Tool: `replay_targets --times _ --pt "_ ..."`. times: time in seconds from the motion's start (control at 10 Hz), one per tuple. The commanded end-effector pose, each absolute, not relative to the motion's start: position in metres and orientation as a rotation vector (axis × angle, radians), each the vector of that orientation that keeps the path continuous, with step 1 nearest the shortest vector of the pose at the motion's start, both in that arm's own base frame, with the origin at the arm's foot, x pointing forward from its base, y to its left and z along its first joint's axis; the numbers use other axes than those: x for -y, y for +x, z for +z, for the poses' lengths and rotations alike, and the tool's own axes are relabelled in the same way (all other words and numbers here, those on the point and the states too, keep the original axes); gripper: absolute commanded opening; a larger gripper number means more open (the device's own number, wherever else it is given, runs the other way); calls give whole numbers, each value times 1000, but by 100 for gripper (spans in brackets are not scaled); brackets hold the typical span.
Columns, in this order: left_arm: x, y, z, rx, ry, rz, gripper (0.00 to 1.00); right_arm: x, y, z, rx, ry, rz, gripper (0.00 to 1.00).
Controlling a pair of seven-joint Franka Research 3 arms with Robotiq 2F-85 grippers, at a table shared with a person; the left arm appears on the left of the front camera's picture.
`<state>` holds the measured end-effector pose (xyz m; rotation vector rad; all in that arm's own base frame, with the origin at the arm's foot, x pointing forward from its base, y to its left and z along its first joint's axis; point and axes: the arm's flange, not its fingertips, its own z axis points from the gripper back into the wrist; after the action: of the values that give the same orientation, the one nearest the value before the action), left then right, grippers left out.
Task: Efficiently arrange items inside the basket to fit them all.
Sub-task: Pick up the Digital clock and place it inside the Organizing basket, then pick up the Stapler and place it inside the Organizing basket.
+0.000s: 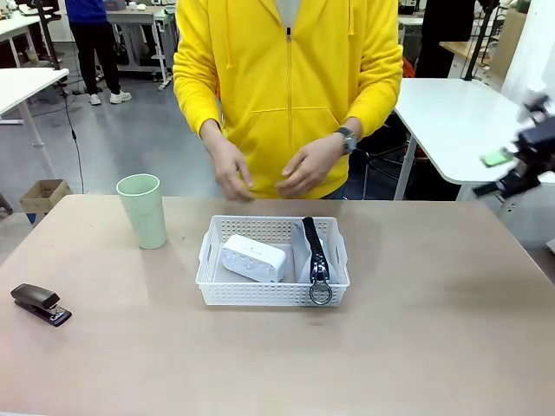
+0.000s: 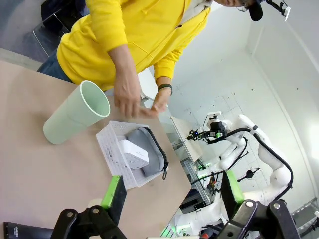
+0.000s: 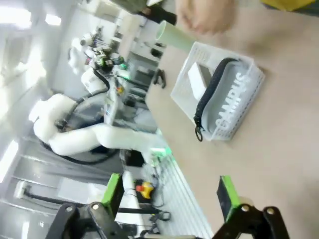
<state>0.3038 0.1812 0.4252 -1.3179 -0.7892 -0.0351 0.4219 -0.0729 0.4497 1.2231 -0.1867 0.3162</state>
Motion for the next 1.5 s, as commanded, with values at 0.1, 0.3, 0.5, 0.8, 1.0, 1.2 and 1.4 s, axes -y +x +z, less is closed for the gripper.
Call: replay_targets --times 0.1,0.3,0.5,0.8,1.0,1.2,1.4 --pt "-181 303 425 809 -1324 -55 100 113 440 373 341 1433 146 100" --pt "-181 303 425 809 -1324 -55 100 127 424 381 259 1385 149 100" --pt "-181 303 425 809 -1324 -55 100 127 424 381 259 1385 149 100" --pt "-181 303 425 809 -1324 -55 100 127 424 381 259 1385 149 100" --pt "-181 303 425 809 -1324 -55 100 127 424 381 259 1385 149 100" --pt "-181 303 425 809 -1324 -55 100 127 424 381 259 1385 149 100" --pt "-181 303 425 809 -1324 -55 100 127 424 381 259 1385 149 100"
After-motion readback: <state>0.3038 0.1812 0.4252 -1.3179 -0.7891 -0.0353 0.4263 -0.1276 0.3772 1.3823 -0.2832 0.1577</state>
